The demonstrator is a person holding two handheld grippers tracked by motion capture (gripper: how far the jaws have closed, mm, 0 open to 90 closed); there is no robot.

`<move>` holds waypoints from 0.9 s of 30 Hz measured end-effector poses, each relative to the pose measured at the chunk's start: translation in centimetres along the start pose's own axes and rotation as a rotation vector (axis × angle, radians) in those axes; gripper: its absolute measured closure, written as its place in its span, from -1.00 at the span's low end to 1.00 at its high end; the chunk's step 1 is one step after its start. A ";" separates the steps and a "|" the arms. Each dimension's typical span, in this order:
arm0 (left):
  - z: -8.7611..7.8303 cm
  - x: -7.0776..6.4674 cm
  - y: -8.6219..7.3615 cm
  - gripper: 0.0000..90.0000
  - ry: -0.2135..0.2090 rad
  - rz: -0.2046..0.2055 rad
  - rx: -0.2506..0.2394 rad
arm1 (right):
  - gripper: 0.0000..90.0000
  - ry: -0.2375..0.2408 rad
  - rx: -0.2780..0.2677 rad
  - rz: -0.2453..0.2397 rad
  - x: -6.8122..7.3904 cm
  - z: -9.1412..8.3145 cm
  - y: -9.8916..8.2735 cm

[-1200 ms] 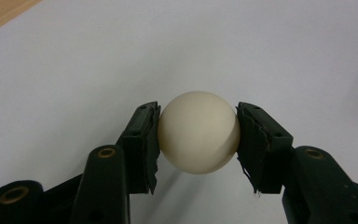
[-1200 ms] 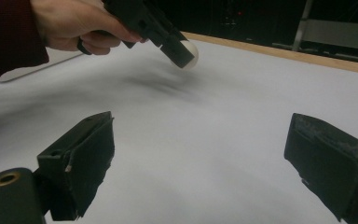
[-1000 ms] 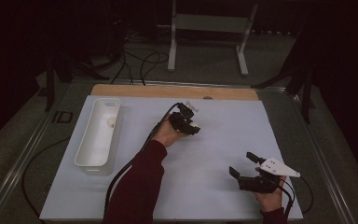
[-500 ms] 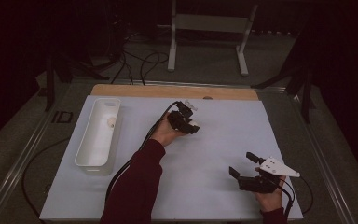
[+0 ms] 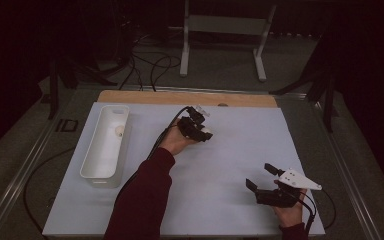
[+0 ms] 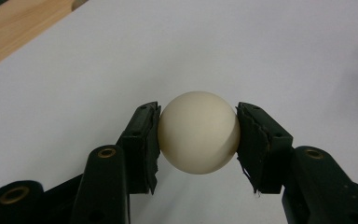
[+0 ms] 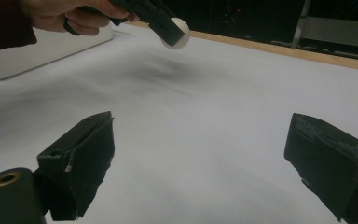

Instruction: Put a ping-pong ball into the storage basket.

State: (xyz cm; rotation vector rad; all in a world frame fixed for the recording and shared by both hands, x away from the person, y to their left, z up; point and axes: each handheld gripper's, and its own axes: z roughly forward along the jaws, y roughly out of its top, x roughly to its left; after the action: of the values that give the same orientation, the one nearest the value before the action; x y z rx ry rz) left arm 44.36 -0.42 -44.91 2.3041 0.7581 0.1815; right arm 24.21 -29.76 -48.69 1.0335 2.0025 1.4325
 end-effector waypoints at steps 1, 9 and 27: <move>-0.1 0.0 0.0 0.15 0.003 -0.002 -0.001 | -0.82 -0.002 -0.001 0.003 0.0 0.0 0.0; -0.8 0.1 0.1 0.15 0.013 0.009 -0.005 | -0.82 -0.001 -0.001 0.003 0.0 0.0 0.0; -3.2 -0.3 0.4 0.15 0.015 0.025 -0.049 | -0.82 0.002 -0.006 0.003 0.0 0.0 0.1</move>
State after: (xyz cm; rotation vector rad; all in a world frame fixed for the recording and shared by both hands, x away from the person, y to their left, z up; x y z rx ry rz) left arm 43.25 1.06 -42.25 2.2691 0.7244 0.2263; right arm 24.24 -29.70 -48.65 1.0337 1.9971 1.4414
